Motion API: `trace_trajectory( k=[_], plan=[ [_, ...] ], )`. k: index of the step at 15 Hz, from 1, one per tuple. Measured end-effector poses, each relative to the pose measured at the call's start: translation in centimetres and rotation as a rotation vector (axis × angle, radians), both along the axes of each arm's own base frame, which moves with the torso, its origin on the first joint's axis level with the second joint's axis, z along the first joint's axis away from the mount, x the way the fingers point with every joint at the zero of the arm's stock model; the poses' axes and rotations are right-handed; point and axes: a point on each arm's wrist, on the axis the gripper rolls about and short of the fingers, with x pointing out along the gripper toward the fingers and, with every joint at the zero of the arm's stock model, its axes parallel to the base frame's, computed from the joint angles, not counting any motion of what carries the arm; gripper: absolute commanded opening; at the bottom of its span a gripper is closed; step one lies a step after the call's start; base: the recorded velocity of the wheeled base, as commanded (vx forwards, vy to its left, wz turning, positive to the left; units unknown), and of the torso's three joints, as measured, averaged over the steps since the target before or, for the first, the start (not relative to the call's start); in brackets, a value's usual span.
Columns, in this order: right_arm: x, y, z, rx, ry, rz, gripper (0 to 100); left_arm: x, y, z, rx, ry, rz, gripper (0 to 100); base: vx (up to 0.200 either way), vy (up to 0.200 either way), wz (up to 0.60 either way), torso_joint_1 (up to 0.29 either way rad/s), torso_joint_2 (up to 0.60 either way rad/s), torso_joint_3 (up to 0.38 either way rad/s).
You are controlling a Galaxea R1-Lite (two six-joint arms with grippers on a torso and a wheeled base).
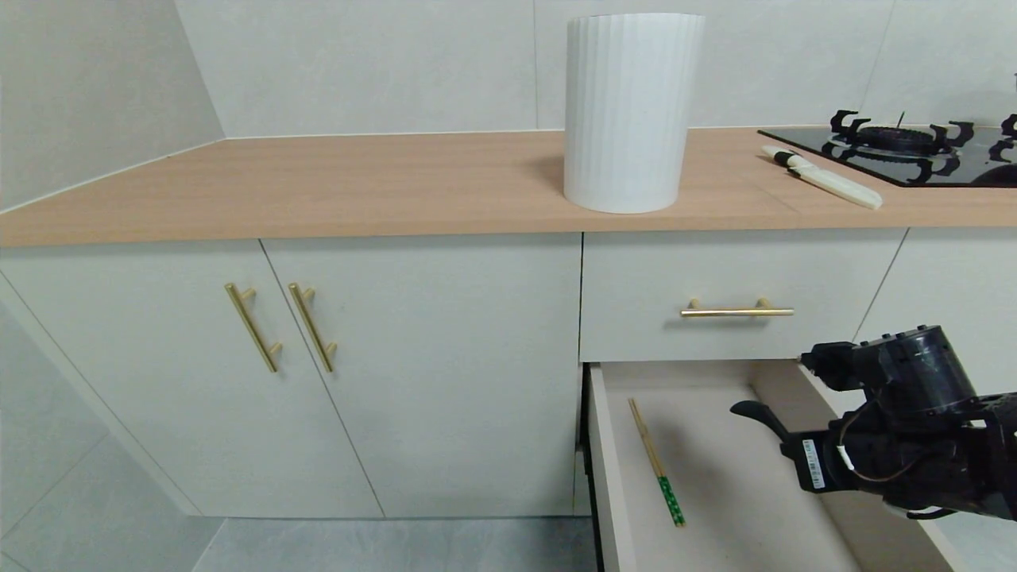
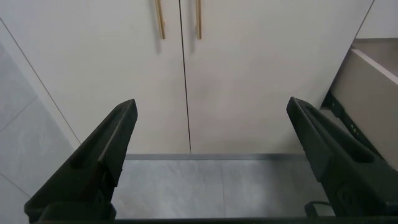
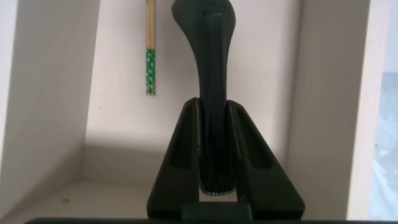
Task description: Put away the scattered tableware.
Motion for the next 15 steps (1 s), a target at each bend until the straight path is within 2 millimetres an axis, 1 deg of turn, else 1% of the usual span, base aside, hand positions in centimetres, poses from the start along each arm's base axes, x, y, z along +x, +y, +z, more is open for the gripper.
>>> trace_trajectory(
  k=[2, 5, 10, 13, 15],
  plan=[
    [1.0, 0.4, -0.6, 0.009, -0.023, -0.001, 0, 0.0, 0.0, 0.0, 0.0, 0.0, 0.0, 100, 0.0, 0.0, 0.0, 0.0, 0.0, 0.0],
    [3.3, 1.1, -2.5, 0.037, -0.072, -0.02, 0, 0.0, 0.0, 0.0, 0.0, 0.0, 0.0, 100, 0.0, 0.0, 0.0, 0.0, 0.0, 0.0],
    [6.6, 2.1, -7.5, 0.073, -0.087, -0.057, 0, 0.0, 0.0, 0.0, 0.0, 0.0, 0.0, 100, 0.0, 0.0, 0.0, 0.0, 0.0, 0.0],
    [7.8, 2.5, -10.3, 0.054, -0.051, -0.06, 0, 0.0, 0.0, 0.0, 0.0, 0.0, 0.0, 100, 0.0, 0.0, 0.0, 0.0, 0.0, 0.0],
    [8.2, 2.6, -11.5, 0.042, -0.023, -0.061, 0, 0.0, 0.0, 0.0, 0.0, 0.0, 0.0, 100, 0.0, 0.0, 0.0, 0.0, 0.0, 0.0]
  ],
)
